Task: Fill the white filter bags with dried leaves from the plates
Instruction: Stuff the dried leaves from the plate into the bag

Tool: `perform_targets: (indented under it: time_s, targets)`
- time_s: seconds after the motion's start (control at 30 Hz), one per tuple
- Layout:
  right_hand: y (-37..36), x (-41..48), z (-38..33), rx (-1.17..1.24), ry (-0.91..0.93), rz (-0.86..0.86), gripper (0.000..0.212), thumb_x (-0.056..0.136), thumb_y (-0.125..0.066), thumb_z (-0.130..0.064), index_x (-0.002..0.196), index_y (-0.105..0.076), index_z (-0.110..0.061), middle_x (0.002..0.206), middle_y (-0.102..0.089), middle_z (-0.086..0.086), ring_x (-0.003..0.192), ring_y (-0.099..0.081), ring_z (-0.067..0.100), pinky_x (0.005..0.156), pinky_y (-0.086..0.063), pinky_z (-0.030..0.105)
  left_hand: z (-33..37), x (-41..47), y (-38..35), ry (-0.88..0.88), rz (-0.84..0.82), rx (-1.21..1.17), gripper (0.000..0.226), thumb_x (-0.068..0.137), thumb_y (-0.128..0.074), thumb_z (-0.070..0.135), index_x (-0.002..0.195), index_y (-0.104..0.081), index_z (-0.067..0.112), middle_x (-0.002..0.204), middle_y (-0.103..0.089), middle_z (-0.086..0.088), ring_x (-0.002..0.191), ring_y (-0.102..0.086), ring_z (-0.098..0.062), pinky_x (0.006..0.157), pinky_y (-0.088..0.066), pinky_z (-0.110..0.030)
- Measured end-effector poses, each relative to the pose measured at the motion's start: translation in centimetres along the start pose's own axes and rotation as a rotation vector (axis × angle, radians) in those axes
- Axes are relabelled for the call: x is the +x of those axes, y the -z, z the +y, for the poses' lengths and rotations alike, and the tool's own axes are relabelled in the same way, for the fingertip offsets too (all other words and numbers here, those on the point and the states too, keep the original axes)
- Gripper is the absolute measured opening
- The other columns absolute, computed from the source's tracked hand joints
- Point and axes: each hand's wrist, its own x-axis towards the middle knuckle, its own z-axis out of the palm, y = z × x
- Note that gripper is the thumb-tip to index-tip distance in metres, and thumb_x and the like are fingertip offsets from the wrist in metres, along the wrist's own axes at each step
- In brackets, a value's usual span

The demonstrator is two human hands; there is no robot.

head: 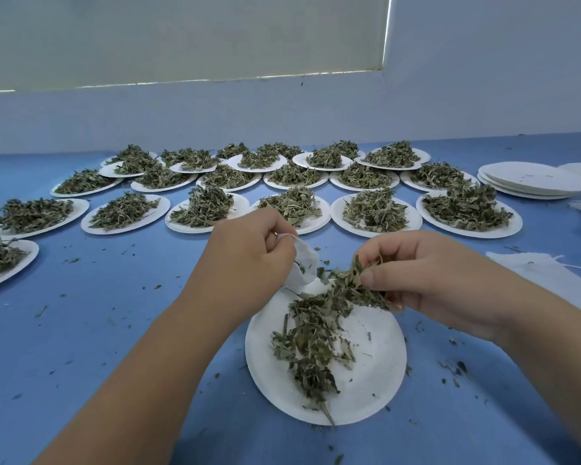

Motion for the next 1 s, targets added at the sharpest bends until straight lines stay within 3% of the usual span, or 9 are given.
perform_targets:
  time_s: [0.23,0.4,0.47,0.53,0.73,1.0]
  targets:
    - [-0.9,1.5,-1.5,0.092,-0.029,0.004,0.009,0.067,-0.075,-0.010,0.073,-0.068,-0.011,0.065,-0.058,0.003,0.052,-0.050,0.009,0.047,-0.044,0.018,0.1,0.1,0.1,0.006,-0.046,-0.023,0.020,0.089,-0.058,0.012,0.076,-0.065,0.025,0.049,-0.044,0.005,0.045,-0.037,-0.006,0.046,-0.033,-0.017]
    - [-1.1,2.8,-2.2,0.014,-0.053,0.024,0.011,0.082,-0.067,-0.003,0.076,-0.069,-0.011,0.068,-0.061,0.001,0.057,-0.053,0.009,0.051,-0.046,0.020,0.4,0.3,0.5,0.045,-0.085,-0.058,0.020,0.088,-0.059,0.012,0.077,-0.068,0.026,0.045,-0.048,0.008,0.043,-0.041,-0.005,0.045,-0.035,-0.016]
    - [-1.2,3.2,-2.4,-0.065,-0.048,0.029,0.007,0.081,-0.069,-0.007,0.078,-0.069,-0.012,0.068,-0.060,0.000,0.059,-0.053,0.012,0.054,-0.046,0.020,0.5,0.3,0.7,0.051,-0.079,-0.084,0.019,0.088,-0.060,0.012,0.076,-0.068,0.025,0.043,-0.046,0.008,0.046,-0.046,-0.017,0.045,-0.035,-0.015]
    - [-1.4,3.4,-2.5,-0.149,-0.043,0.048,0.004,0.080,-0.072,-0.012,0.078,-0.071,-0.015,0.067,-0.061,-0.002,0.061,-0.053,0.016,0.057,-0.047,0.021,0.7,0.4,0.8,0.063,-0.084,-0.114,0.018,0.088,-0.060,0.013,0.077,-0.069,0.024,0.042,-0.045,0.008,0.060,-0.055,-0.032,0.051,-0.041,-0.023]
    - [-2.4,3.3,-1.9,-0.298,0.020,0.188,0.012,0.077,-0.075,-0.015,0.077,-0.063,-0.010,0.055,-0.061,-0.001,0.048,-0.055,0.012,0.049,-0.046,0.020,0.9,0.3,0.5,0.090,-0.104,-0.176,0.017,0.088,-0.061,0.016,0.075,-0.069,0.023,0.046,-0.049,-0.001,0.064,-0.057,-0.037,0.055,-0.040,-0.027]
    - [-3.5,2.1,-1.7,-0.591,0.213,0.375,0.010,0.070,-0.078,-0.023,0.070,-0.068,-0.024,0.061,-0.064,-0.008,0.050,-0.050,0.001,0.048,-0.041,0.014,0.8,0.2,0.0,0.158,-0.114,-0.203,0.016,0.087,-0.062,0.017,0.073,-0.069,0.022,0.043,-0.049,0.009,0.052,-0.055,-0.011,0.039,-0.033,-0.014]
